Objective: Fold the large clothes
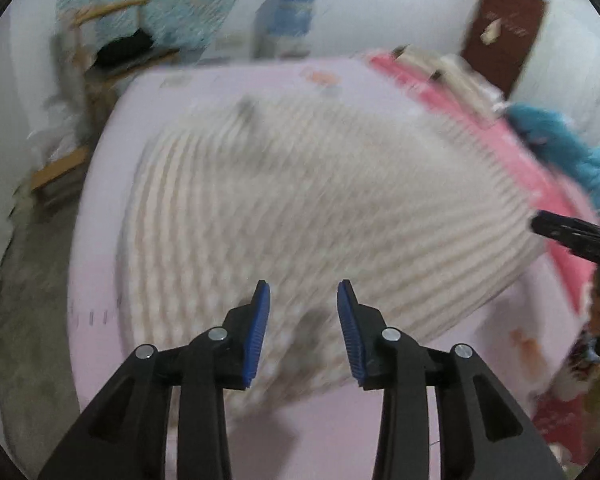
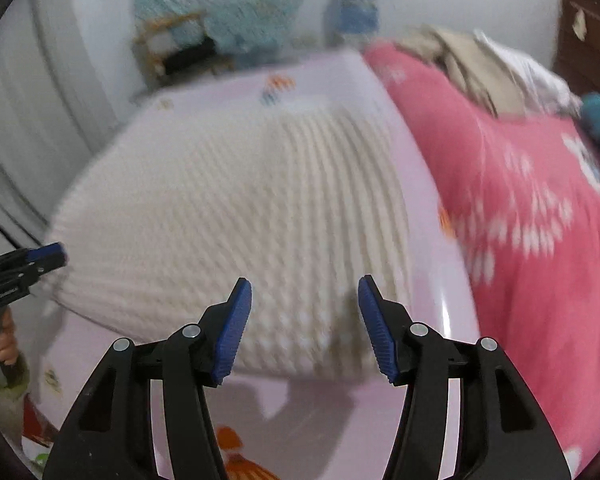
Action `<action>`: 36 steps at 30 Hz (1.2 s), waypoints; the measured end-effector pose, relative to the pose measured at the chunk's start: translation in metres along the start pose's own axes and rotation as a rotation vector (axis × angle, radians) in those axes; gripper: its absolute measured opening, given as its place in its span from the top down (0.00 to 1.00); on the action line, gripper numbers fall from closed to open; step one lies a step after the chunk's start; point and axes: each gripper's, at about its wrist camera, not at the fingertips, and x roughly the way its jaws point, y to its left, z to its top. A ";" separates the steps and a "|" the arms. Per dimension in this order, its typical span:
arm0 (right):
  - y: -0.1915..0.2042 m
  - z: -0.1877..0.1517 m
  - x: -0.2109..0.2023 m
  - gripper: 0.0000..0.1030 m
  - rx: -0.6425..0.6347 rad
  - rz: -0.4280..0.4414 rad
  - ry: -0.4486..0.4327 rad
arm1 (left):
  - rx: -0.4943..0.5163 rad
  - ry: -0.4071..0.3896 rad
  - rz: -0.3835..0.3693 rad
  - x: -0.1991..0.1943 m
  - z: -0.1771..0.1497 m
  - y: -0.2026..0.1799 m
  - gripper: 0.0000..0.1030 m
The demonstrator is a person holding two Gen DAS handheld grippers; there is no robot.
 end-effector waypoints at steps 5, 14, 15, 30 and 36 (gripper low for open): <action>-0.008 -0.008 0.011 0.51 0.024 -0.048 0.023 | -0.058 -0.020 0.009 -0.001 -0.009 0.015 0.67; 0.074 -0.001 0.003 0.51 -0.089 0.062 -0.071 | 0.074 -0.072 -0.044 -0.007 -0.009 -0.044 0.63; 0.083 -0.003 0.019 0.51 -0.095 0.057 -0.044 | 0.085 -0.034 -0.016 0.009 -0.012 -0.050 0.63; 0.117 -0.012 0.042 0.49 -0.169 0.035 -0.031 | 0.076 -0.034 0.024 0.015 -0.025 -0.063 0.57; 0.073 -0.009 0.001 0.46 -0.082 -0.060 -0.118 | 0.008 -0.120 0.050 -0.027 -0.030 -0.034 0.47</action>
